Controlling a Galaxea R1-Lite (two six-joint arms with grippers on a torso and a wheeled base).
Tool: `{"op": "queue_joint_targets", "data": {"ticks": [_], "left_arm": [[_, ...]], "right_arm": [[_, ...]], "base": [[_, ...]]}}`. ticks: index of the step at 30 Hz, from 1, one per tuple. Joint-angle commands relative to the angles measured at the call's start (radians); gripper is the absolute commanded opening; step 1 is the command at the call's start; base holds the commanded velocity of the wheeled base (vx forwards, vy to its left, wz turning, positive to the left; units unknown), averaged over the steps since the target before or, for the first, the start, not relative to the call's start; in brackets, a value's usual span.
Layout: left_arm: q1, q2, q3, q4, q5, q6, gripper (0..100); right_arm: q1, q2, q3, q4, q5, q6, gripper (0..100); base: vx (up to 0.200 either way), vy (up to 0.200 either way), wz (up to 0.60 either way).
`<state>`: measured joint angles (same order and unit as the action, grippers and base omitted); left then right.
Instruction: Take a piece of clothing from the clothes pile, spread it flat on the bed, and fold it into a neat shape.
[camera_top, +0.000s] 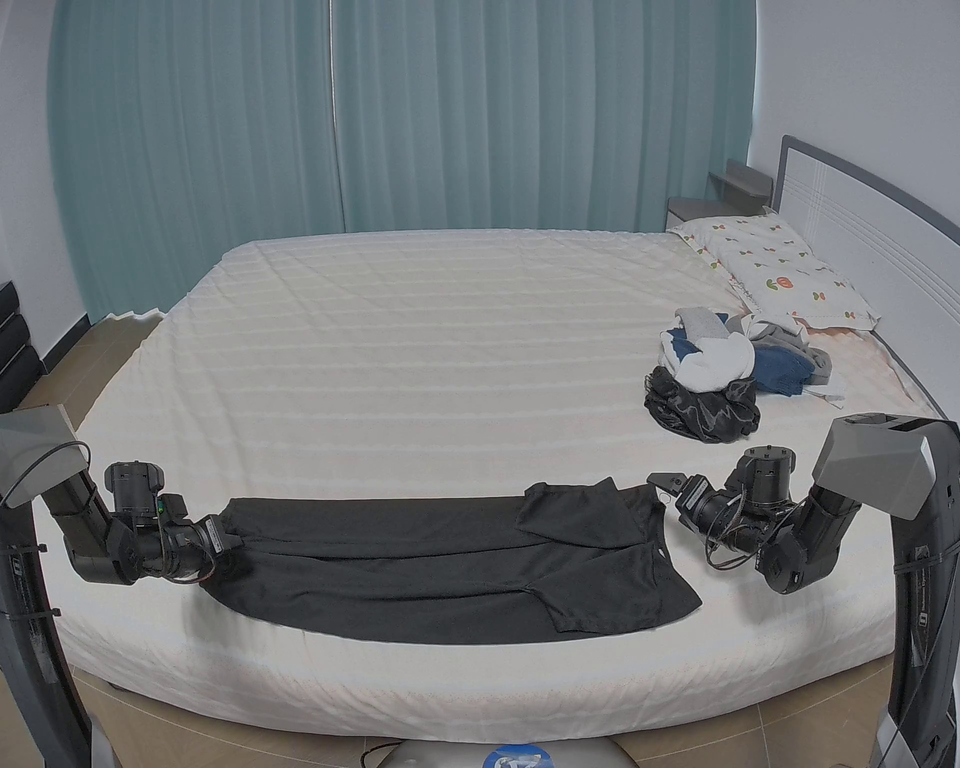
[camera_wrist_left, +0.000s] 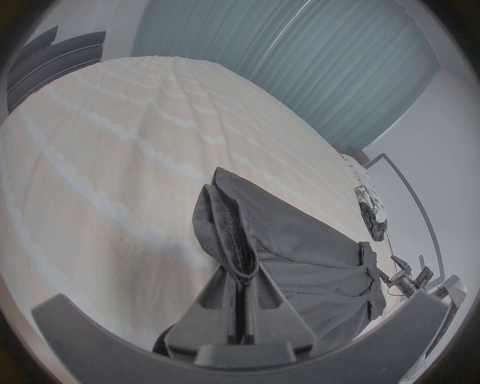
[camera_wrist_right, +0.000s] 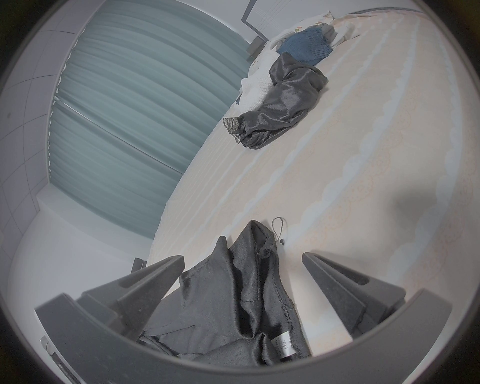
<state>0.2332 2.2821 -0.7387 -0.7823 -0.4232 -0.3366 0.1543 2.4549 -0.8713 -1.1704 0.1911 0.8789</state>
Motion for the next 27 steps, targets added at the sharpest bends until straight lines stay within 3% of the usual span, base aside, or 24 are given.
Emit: {"op": "queue_joint_targets", "data": {"ticks": [1, 7, 20, 27], "left_arm": [[0.000, -0.010, -0.001, -0.003, 0.000, 0.001, 0], [-0.002, -0.009, -0.019, -0.005, 0.000, -0.010, 0], [-0.068, -0.069, -0.065, -0.003, 0.046, -0.167, 0], [-0.132, -0.105, -0.068, 0.006, 0.101, -0.168, 0]], "right_arm": [[0.001, -0.001, 0.000, -0.002, 0.001, 0.000, 100], [0.001, 0.001, -0.002, -0.002, 0.001, 0.000, 100], [0.001, 0.004, -0.002, -0.002, 0.002, 0.002, 100], [0.001, -0.001, 0.000, -0.003, 0.002, 0.003, 100]], "base": [[-0.200, 0.000, 0.00], [-0.033, 0.000, 0.00], [0.000, 0.000, 0.00], [0.000, -0.200, 0.00]]}}
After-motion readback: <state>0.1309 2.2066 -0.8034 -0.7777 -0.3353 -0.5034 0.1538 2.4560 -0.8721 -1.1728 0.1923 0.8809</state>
